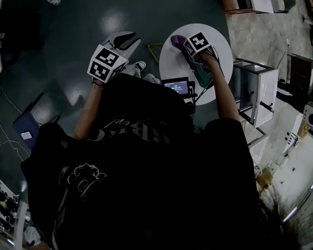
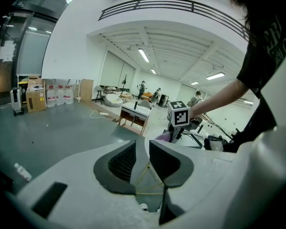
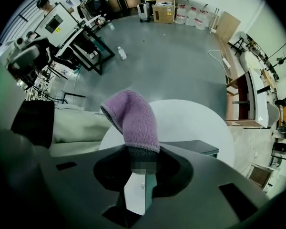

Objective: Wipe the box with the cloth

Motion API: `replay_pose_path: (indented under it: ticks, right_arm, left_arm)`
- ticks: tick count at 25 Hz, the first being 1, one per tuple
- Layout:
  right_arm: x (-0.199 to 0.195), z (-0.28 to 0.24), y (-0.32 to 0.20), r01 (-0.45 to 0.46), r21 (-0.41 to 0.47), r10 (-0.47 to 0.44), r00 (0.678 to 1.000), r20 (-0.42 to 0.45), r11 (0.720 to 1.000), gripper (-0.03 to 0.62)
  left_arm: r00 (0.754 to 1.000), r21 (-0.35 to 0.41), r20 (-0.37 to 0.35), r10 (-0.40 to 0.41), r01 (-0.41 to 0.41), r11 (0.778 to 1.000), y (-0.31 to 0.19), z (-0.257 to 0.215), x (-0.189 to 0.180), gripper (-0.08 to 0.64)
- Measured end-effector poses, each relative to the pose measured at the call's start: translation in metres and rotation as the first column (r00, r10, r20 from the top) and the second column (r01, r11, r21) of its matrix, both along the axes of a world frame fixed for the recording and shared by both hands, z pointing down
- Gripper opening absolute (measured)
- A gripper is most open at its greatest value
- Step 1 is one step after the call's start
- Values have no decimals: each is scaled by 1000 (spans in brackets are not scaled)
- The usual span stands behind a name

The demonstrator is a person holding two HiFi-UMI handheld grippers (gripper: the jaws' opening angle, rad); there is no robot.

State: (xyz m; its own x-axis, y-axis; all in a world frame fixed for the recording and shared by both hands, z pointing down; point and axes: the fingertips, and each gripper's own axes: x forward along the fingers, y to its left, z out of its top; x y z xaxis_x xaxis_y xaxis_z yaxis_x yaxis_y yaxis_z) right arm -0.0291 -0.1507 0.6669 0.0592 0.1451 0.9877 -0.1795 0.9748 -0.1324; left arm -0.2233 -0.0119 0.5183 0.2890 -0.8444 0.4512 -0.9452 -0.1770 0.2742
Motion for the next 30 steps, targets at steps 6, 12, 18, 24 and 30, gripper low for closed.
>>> replay_pose_path:
  ticks: [6,12,18,24,30]
  right_arm:
    - [-6,-5,4,-120,9,119,992,43,993,77]
    - [-12,-29,12,-275,1,271,946,176,961,77]
    - [0,-72,23,-453,-20,432,836,338,892,77]
    - [56,-112,66,-623,-72,579,670,464,779,77]
    - [127,-154,142,-744,-135,665,481,571,654,77]
  left_arm:
    - [999,-23,-7,37,-37,999,6,5,-6,89]
    - [993,-1,8,119,-119,993,5,-4,2,89]
    - [982,27,7,191,-191,981,-8,-14,27,89]
    - [948,51,34,316,-317,947,-7,-27,90,89]
    - [902,96,60,428,-432,897,26,-60,180,89]
